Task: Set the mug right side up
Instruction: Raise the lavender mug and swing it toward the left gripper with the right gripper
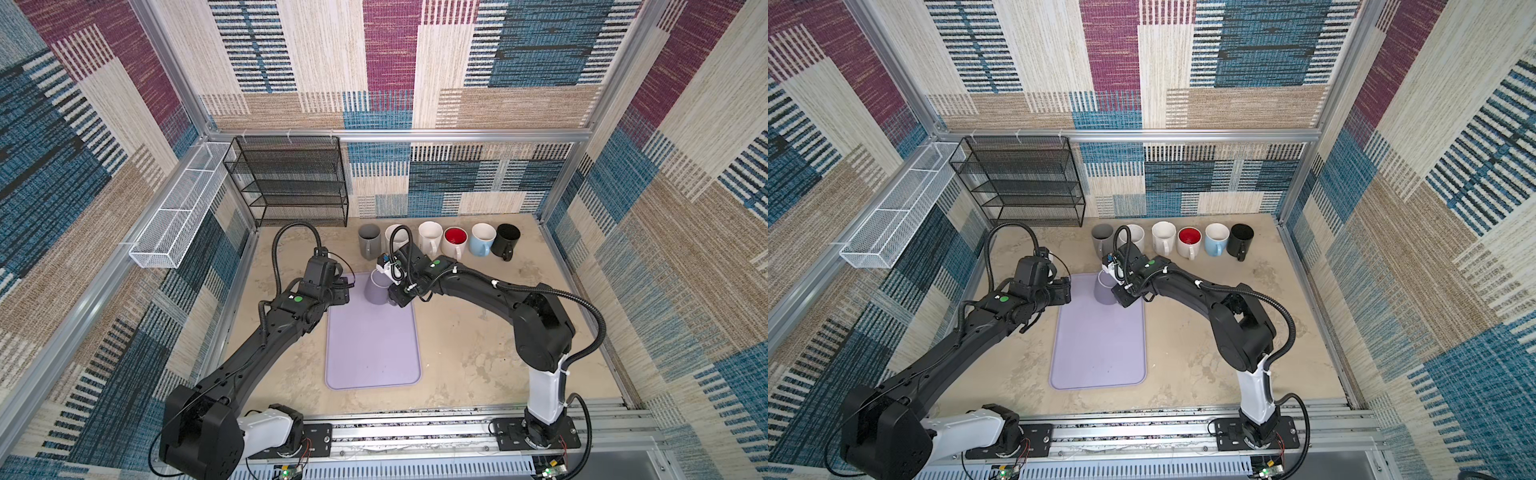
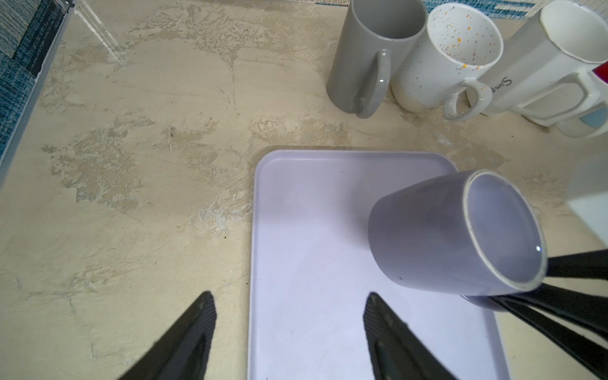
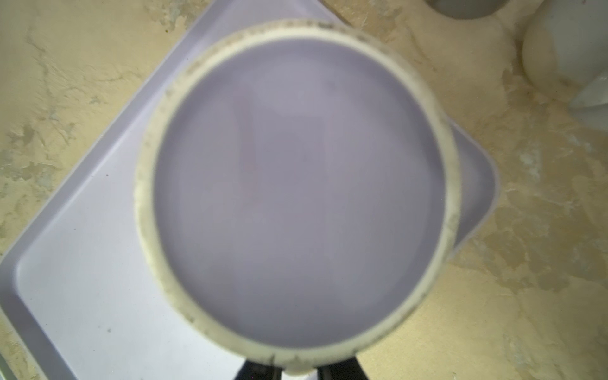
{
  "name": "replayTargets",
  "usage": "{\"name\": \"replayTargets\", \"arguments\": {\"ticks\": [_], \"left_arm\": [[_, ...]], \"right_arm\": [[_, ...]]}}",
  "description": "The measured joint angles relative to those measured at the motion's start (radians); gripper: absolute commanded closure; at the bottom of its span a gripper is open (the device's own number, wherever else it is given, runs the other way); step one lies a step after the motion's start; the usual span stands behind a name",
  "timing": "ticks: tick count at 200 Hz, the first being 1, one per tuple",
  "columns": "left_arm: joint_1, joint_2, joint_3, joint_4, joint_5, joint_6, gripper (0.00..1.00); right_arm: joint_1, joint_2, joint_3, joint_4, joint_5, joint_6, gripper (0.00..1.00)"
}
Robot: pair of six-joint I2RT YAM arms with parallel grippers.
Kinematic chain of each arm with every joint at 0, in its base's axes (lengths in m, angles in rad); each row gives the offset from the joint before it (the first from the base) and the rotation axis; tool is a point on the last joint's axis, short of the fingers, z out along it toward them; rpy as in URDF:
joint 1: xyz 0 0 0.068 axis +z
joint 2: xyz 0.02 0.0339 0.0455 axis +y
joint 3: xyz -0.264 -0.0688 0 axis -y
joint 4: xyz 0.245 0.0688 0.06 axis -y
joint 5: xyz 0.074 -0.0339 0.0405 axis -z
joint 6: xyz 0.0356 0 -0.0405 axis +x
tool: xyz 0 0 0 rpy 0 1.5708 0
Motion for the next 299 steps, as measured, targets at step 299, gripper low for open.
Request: {"name": "replayTargets", "arguments": {"ticks": [299], "left_arm": [[0.1,-0.156,-0.114,0.263,0.623,-0.063,0.28]], "right_arm": [[-0.245,-0.454,-0.547,0.851,-0.515,0.424,1.0]]}}
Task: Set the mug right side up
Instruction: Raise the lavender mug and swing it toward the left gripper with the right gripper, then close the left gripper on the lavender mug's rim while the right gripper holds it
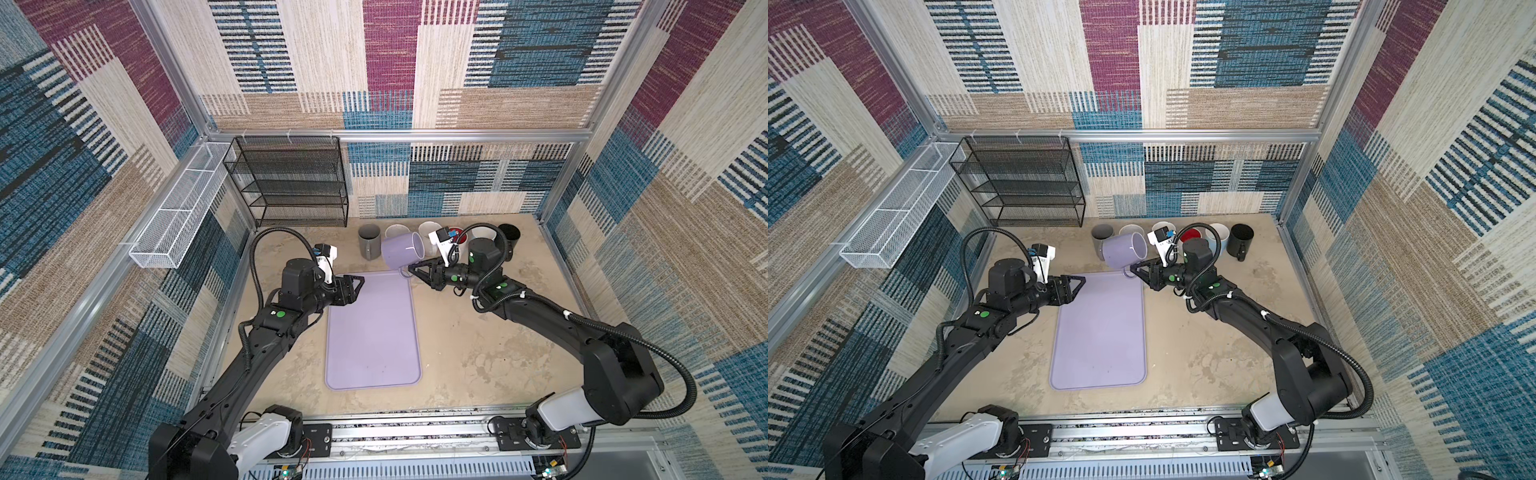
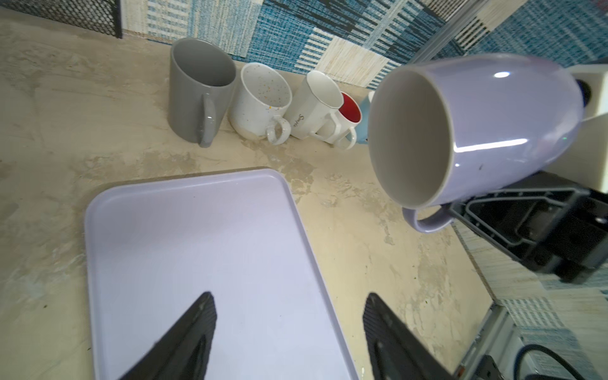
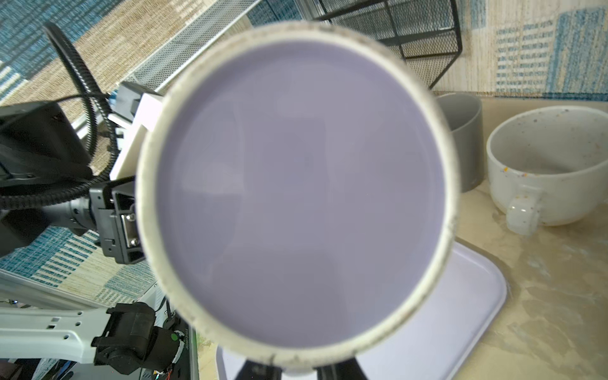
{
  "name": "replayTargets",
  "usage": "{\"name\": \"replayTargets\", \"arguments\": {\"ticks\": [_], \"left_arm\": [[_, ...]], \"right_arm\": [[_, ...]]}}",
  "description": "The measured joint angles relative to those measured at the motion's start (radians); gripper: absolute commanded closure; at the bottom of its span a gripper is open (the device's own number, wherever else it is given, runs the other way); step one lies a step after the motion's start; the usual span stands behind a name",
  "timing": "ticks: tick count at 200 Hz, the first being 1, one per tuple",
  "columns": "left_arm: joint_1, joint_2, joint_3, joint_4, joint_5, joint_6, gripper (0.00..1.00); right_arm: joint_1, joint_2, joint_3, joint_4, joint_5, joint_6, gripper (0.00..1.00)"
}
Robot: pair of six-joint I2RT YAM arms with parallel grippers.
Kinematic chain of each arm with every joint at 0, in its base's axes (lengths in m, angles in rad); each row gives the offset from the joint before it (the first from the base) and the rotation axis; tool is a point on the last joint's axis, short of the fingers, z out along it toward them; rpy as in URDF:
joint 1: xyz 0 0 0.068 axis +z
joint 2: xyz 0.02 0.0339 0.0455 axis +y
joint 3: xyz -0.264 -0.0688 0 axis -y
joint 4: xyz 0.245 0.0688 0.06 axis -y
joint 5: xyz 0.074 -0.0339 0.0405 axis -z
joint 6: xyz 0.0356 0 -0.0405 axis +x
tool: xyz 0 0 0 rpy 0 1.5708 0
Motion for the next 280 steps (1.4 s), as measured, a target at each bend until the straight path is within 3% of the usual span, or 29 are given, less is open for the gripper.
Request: {"name": "replayTargets", "arguments": {"ticks": [65,129,210,280], "left_arm": [[0.031,-0.011,-0.067,0.251,0.234,-0.134,0.3],[0.032,-0.005,-0.121,0.476,0.37,-0.207,0.3],[0.033,0.036,-0.182,0.801,0.46,-0.334,0.29],[0.023,0.132,-0.192,1.057,0.499,-0.484,0.3]], "right_arm": [[-0.013,-0.025,0.0,0.129,-0.081,0.09,1.0],[-0.013,0.002,0.034,0.246,-0.137,0.164,1.0],[0.0,0.055,0.037,0.416,-0.24,0.285,1.0],[0.042,0.077,0.058,0.465,-0.266,0.299,1.0]]}}
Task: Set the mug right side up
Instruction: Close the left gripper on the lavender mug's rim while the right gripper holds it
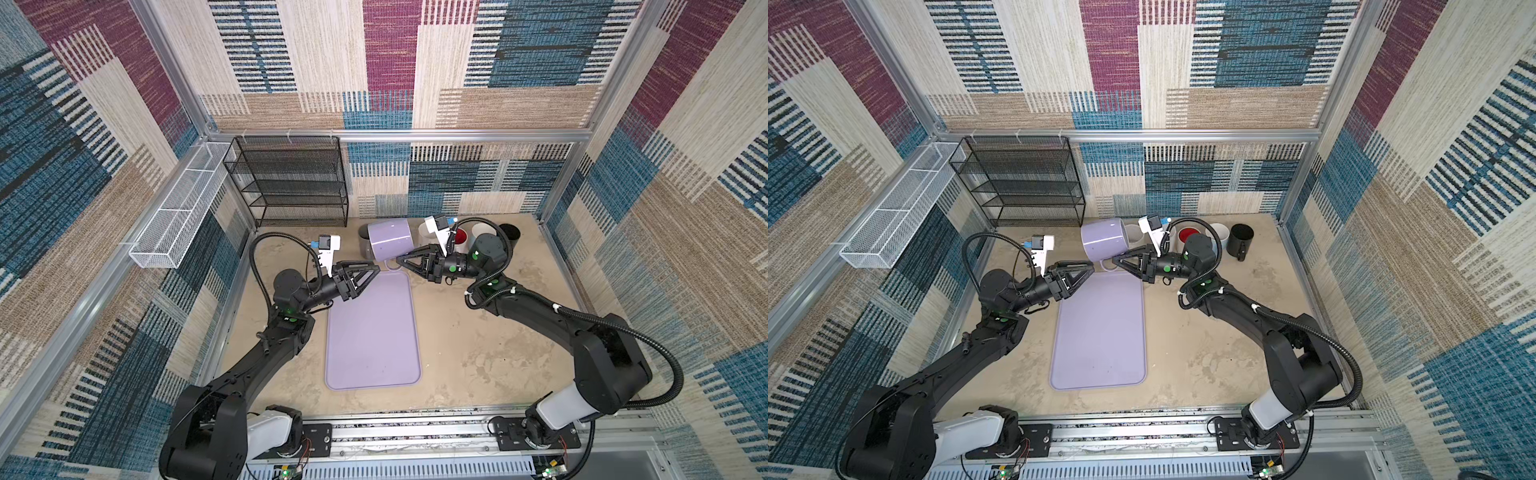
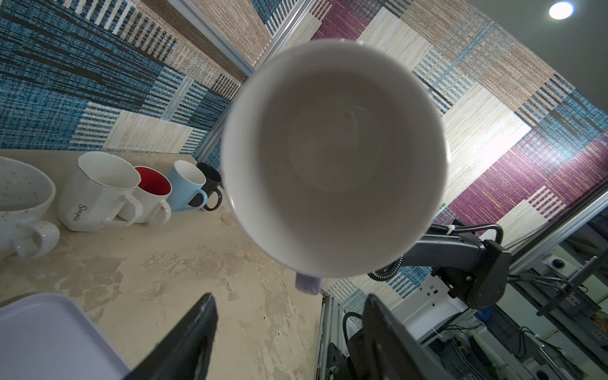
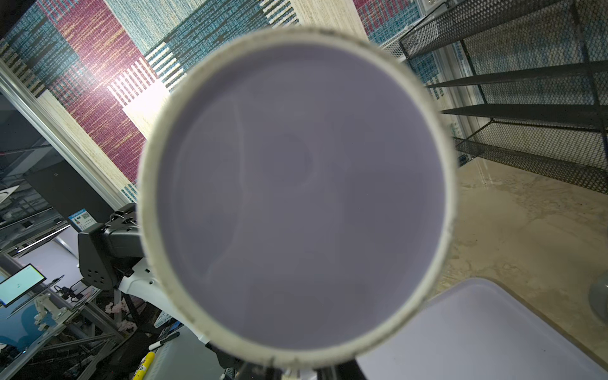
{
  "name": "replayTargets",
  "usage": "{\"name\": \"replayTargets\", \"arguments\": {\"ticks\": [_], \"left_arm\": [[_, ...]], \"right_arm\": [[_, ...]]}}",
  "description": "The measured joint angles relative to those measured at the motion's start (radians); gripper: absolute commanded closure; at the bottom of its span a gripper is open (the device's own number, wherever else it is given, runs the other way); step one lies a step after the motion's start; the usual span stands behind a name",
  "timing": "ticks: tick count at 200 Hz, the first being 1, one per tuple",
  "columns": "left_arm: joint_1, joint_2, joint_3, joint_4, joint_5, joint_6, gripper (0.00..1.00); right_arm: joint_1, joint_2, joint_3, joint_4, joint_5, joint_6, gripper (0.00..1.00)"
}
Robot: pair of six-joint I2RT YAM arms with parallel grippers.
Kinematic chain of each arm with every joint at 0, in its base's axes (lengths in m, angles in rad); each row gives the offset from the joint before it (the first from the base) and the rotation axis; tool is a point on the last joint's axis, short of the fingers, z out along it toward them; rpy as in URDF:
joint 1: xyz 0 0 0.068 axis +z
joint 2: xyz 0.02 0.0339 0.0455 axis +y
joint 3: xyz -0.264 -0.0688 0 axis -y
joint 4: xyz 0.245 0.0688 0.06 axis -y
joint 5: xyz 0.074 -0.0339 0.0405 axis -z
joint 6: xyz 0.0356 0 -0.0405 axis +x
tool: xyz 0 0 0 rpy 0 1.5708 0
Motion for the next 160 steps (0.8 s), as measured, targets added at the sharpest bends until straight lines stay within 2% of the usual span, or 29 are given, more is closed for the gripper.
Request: {"name": "replayTargets", "arguments": {"ticks": [24,59,160], "left_arm": [[-0.007,0.001,0.0,0.022,0.003,-0.007,0.3],[-0.02,0.001,0.001,0.027,0.003,-0.007,0.36],[-0.034,-0.031,0.002,0.026,0.004,-0.003,0.4]], "right_arm": [[0.005,0.015,0.007,0.015,0.001,0.011,1.0],[0.021,0.039,0.022,0.036,0.002,0.019,1.0],[0.071,0.082,0.055,0.071,0.0,0.033,1.0]]}}
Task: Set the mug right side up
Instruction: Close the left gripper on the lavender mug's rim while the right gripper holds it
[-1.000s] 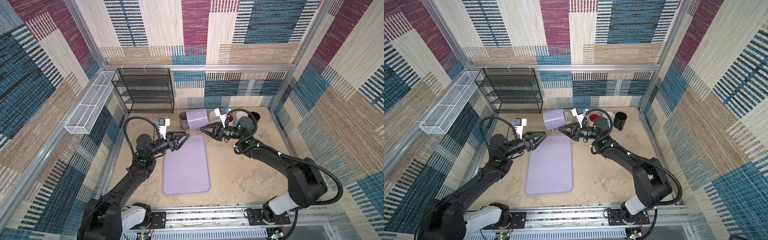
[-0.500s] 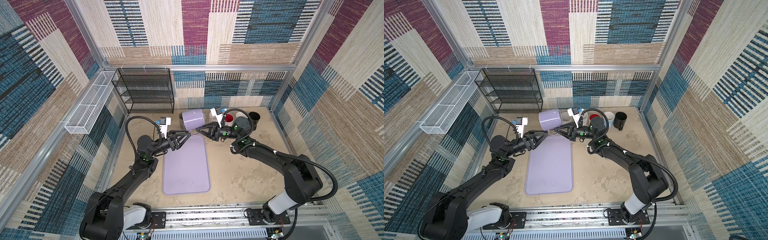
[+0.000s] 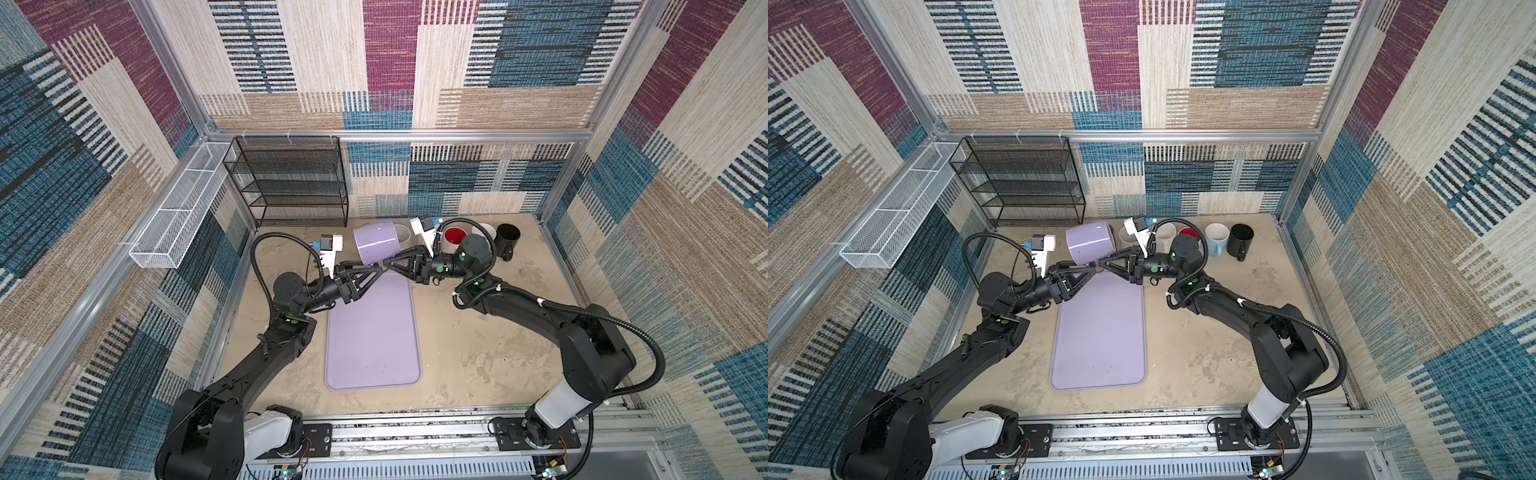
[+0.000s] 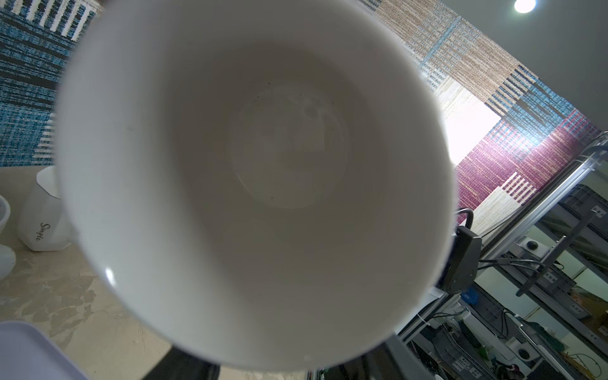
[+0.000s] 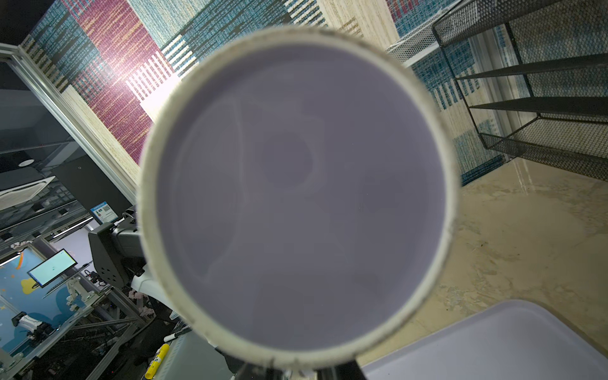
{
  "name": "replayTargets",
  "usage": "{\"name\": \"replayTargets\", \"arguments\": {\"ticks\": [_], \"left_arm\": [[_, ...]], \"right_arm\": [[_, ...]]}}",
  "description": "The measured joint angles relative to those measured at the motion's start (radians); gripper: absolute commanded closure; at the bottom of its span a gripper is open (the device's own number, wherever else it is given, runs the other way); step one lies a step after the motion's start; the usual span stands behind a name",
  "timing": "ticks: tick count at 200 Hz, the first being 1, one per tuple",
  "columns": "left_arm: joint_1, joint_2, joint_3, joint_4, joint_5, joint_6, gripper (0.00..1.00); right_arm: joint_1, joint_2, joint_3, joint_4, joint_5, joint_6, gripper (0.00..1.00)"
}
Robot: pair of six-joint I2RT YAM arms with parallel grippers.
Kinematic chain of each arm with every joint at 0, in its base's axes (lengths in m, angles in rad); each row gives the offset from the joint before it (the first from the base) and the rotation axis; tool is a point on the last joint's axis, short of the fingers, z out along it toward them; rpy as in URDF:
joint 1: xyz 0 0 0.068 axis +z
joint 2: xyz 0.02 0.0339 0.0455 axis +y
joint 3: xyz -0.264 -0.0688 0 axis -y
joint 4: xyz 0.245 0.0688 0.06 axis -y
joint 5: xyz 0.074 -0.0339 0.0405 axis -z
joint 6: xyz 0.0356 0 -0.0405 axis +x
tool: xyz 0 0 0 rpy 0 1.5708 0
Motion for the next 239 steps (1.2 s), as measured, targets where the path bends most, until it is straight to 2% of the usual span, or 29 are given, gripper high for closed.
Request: {"name": "replayTargets", "arguments": {"ticks": [87,168,239], "left_arm": [[-0.001,-0.019,-0.014,0.0,-0.022,0.0,0.45],[-0.001,-0.027,-0.037,0.009,-0.084,-0.001,0.49],[-0.001,-0.032,-0.044,0.022,-0.088,-0.004,0.54]], "right_arm": [[0.016,0.003,-0.012,0.035,0.004,0.0,1.0],[0.05,0.009,-0.051,0.103,0.066,0.02,1.0],[0.053,0.01,-0.063,0.137,0.079,0.03,1.0]]}}
